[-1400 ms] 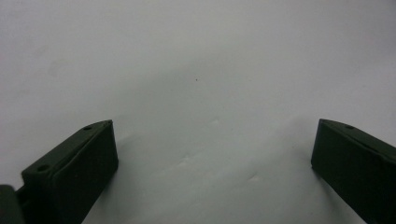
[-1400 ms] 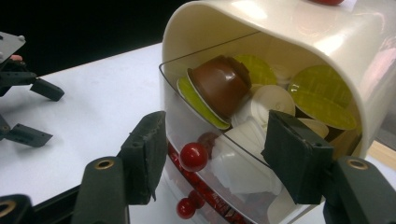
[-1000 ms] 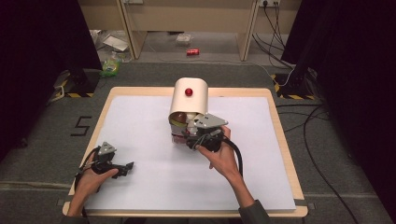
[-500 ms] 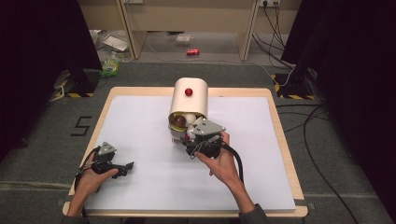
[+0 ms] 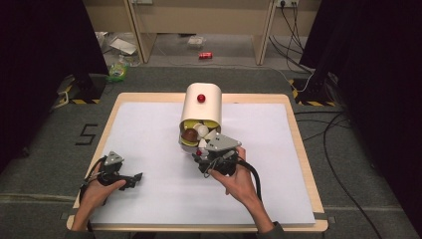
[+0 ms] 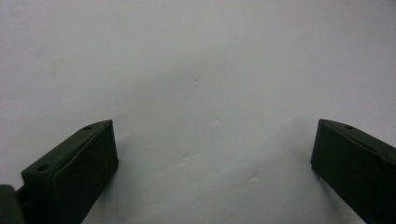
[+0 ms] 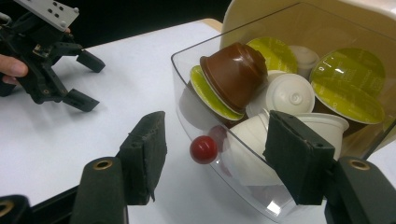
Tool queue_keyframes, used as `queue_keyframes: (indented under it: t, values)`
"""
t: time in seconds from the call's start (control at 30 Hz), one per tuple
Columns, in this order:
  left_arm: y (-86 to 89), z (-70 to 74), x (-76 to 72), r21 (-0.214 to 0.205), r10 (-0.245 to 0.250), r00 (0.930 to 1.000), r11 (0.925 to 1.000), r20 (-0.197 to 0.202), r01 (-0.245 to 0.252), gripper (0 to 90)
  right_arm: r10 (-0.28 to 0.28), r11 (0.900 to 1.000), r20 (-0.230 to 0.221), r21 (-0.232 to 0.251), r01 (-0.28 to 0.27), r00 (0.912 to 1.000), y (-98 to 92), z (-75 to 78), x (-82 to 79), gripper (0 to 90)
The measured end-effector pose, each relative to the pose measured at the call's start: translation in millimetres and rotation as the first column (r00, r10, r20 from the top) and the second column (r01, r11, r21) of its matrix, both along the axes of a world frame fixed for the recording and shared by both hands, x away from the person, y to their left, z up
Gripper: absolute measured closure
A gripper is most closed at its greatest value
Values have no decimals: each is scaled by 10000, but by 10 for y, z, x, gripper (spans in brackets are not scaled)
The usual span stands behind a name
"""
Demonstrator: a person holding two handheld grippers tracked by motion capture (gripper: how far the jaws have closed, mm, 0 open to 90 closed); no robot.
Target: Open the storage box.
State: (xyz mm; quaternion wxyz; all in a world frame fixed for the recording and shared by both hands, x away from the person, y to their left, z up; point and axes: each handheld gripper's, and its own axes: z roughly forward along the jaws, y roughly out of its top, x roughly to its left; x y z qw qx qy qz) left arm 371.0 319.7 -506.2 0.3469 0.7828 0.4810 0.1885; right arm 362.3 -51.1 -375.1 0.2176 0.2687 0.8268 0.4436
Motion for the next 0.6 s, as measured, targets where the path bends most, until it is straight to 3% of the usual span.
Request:
queue_keyframes:
  t: [0.6]
  values:
    - [2, 1, 0, -9, -2, 10000, 10000, -9, 2, 0, 226, 9996, -216, -167, -230, 9995, -5, -25, -143, 389]
